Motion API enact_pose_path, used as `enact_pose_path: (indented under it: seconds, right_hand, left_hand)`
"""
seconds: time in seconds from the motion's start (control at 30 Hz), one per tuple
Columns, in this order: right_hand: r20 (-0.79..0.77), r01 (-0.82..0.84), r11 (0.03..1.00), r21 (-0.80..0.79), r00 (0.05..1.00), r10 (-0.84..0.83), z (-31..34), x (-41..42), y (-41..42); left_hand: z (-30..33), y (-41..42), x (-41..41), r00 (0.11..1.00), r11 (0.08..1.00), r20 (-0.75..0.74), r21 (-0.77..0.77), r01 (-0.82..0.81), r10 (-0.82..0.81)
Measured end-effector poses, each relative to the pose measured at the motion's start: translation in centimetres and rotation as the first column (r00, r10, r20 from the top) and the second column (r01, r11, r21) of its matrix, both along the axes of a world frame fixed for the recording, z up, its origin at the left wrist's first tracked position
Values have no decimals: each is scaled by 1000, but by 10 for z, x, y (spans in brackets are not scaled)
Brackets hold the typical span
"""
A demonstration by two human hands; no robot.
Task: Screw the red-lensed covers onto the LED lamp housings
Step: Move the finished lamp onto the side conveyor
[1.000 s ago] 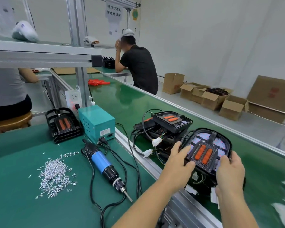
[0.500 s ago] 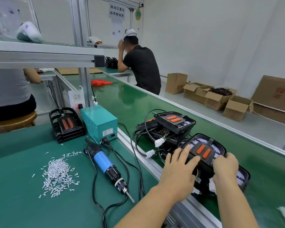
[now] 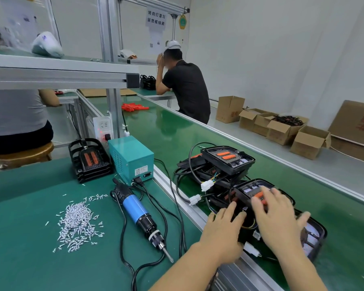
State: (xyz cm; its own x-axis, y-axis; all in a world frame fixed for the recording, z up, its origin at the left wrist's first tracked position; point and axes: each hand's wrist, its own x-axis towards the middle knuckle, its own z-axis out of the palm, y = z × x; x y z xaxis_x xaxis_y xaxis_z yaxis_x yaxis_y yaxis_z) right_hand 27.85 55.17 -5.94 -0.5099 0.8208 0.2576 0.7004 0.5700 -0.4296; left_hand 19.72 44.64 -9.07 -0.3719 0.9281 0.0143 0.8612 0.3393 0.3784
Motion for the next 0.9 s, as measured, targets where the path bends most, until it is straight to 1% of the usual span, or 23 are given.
enact_pose_path:
  seconds: [0.03, 0.1, 0.17, 0.27, 0.43, 0.7, 0.9]
  right_hand:
    - [97, -36, 998, 50, 995, 31, -2, -2, -8]
    - [246, -65, 986, 157, 969, 24, -7, -6, -17]
    - [297, -53, 974, 220, 955, -15, -9, -9, -20]
    - [291, -40, 967, 251, 956, -36, -10, -11, -21]
    - [273, -28, 965, 261, 961, -46, -14, -11, -15]
    - [275, -6, 962, 273, 959, -72, -15, -10, -9]
    - [284, 4, 965, 261, 955, -81, -14, -9, -10]
  left_hand:
    - [-1, 0, 0, 1000, 1000, 3, -16, -5, 5]
    - [-2, 0, 0, 1000, 1000, -7, -25, -6, 6]
    - [-2, 1, -1, 1000, 1000, -11, -23, -1, 1]
    - [-1, 0, -3, 1000, 999, -25, -50, 7, -9]
    - [2, 3, -5, 999, 996, -49, -91, 18, -23]
    - [5, -6, -5, 996, 994, -80, -104, 19, -27]
    - [6, -22, -6, 997, 997, -69, -71, -24, 20]
